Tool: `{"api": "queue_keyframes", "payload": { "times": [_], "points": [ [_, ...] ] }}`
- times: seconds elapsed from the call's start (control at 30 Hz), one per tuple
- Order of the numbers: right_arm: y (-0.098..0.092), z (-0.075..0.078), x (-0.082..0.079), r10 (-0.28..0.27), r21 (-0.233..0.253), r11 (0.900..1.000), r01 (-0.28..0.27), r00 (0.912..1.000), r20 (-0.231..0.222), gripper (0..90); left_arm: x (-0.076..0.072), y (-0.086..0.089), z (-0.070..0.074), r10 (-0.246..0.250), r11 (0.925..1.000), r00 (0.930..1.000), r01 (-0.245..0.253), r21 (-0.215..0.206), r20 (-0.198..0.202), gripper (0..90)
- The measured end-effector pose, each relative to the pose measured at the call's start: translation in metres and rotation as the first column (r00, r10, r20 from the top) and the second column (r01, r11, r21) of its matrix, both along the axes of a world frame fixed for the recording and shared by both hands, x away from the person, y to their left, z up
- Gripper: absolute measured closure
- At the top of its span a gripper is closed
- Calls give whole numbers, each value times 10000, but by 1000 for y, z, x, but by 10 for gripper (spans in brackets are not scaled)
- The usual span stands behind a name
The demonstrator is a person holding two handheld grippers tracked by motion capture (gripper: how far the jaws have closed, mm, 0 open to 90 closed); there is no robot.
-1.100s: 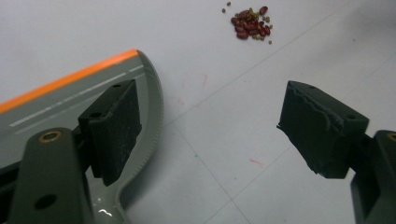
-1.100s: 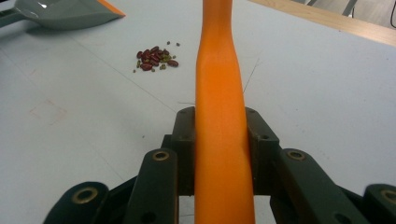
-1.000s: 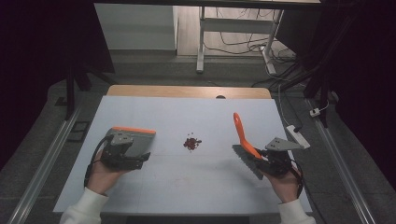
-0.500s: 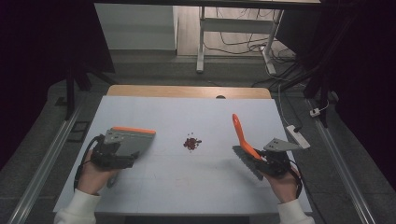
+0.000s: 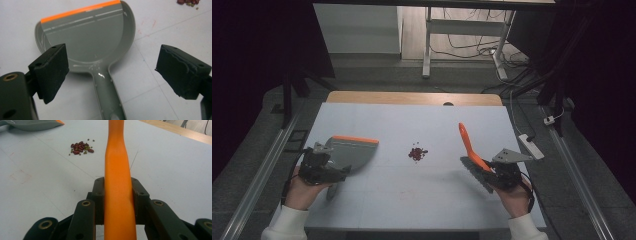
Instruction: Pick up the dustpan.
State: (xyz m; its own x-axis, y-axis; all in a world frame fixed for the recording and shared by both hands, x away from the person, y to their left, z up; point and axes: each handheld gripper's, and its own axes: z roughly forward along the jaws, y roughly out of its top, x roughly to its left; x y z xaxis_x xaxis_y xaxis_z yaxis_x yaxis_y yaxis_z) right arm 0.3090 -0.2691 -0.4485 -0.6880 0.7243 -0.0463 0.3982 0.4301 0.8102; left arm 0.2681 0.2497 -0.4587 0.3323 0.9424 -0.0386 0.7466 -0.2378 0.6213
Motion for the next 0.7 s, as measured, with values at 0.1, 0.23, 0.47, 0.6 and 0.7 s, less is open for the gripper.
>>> {"api": "queue_keyframes", "payload": {
  "times": [0.1, 0.23, 0.47, 0.6, 0.7],
  "points": [
    [-1, 0, 0, -35, 40, 10000, 35, 10000, 14, 702, -2, 6, -4, 250, 9996, 9996, -251, -136, -143, 118],
    [1, -1, 0, -9, -55, 10000, 9, 10000, -16, 702, -1, 7, -10, 587, 9962, 9966, -623, -613, -583, 118],
    [3, -1, 0, 20, -73, 10000, -20, 10000, -52, 702, -1, 12, -17, 765, 9943, 9913, -838, -655, -1075, 127],
    [4, -3, 0, 53, -141, 9999, -54, 10000, -73, 702, 3, 12, -25, 818, 9950, 9873, -888, -465, -1359, 128],
    [4, -3, 0, 55, -148, 9999, -56, 10000, -79, 702, 5, 12, -30, 823, 9952, 9854, -892, -397, -1490, 126]
  ]
}}
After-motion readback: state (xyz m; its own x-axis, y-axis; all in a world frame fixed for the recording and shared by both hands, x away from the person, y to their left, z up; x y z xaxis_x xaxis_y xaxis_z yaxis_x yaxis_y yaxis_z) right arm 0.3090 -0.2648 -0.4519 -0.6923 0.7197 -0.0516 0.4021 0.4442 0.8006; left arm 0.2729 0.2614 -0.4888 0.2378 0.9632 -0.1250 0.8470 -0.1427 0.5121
